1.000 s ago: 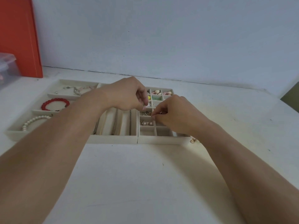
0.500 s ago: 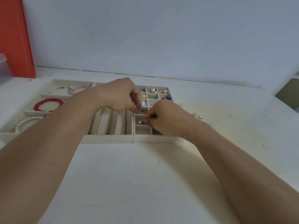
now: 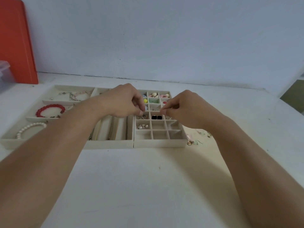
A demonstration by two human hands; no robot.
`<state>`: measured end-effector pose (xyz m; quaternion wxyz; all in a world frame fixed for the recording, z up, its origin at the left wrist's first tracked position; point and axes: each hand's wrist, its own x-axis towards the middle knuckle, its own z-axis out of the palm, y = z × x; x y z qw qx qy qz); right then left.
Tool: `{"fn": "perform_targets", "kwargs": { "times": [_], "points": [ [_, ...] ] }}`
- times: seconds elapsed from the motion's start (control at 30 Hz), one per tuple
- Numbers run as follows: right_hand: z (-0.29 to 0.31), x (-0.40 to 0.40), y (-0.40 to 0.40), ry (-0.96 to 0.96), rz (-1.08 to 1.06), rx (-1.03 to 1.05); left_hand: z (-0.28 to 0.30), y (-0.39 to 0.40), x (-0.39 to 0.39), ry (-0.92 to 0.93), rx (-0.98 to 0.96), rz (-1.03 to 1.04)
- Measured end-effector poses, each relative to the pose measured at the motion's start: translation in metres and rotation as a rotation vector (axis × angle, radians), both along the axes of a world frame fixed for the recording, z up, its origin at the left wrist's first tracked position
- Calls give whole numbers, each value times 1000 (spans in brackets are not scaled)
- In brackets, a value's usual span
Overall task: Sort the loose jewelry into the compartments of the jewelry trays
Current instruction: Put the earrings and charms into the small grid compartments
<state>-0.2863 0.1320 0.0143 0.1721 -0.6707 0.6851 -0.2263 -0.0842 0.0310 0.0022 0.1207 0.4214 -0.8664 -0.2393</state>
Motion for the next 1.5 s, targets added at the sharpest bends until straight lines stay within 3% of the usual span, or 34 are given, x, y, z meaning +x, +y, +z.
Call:
{"fn": "perform_targets", "kwargs": {
  "times": [0.17, 0.3, 0.47, 0.67, 0.93, 1.1, 1.17, 1.37, 1.5],
  "points": [
    [11, -34, 9, 19, -72, -6, -1, 7, -7, 134, -41, 31],
    [12, -47, 17, 89, -47, 126, 2, 22, -21, 195, -76, -10],
    [13, -54, 23, 295, 54, 326, 4, 39, -42, 160, -90, -70],
    [12, -55, 29, 305, 122, 423, 4, 43, -70, 78, -95, -104],
    [2, -50, 26, 342, 145, 440, 20, 38, -103, 212, -30, -182],
    [-4, -49, 22, 349, 159, 414, 13, 33, -99, 173, -31, -174],
    [-1, -57, 22, 282, 157, 397, 9, 31, -95, 182, -10, -161],
    [6, -87, 23, -239, 110, 237, 4, 40, -91, 203, 61, -183],
    [3, -90, 20, -383, 104, 238, 5, 43, -91, 255, 110, -182]
  ]
}}
